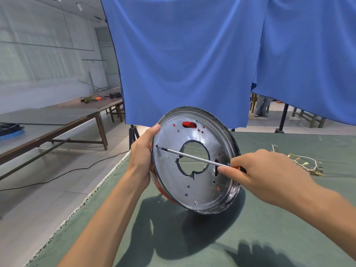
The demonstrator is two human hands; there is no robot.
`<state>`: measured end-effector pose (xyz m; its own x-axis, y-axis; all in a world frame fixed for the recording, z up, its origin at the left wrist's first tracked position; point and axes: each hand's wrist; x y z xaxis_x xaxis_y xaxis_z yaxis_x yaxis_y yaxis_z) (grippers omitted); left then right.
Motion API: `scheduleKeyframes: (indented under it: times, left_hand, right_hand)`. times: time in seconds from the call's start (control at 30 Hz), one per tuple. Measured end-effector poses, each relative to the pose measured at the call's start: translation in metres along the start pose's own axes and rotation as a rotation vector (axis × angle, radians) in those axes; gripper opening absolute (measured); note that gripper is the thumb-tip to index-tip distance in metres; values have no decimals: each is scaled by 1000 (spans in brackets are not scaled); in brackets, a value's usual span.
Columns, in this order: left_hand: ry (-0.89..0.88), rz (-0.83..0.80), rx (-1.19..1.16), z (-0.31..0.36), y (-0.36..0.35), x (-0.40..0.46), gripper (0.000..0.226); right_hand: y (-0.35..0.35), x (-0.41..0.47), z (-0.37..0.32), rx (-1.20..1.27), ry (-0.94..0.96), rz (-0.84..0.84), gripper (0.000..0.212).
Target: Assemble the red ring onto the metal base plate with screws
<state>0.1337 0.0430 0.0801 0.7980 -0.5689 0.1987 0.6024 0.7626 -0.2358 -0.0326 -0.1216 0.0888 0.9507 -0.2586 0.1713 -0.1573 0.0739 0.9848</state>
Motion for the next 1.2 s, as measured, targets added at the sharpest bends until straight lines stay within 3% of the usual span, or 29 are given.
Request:
scheduleKeyframes:
  times: [0.57,0.83,1.2]
  left_hand:
    - [-32,-7,17,3,-6,-5,27]
    - [-39,45,20,0,-10,-2,25]
    - [-270,81,144,-8,-29,0,18]
  right_hand:
    - [21,-5,-11,-69,-20,-29,58]
    - [54,-10,-25,-299,-44,-35,54]
    - [99,-13,-45,-428,-53,-65,38]
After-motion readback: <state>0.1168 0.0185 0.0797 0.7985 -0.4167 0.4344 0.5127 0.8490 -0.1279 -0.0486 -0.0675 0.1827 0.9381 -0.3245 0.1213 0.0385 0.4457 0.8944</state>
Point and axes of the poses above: each hand's wrist, its own x-axis towards the middle knuckle, its own y-axis out of the back of the hand, z = x × y, and after that the axes turned 10 degrees about -z, right-handed
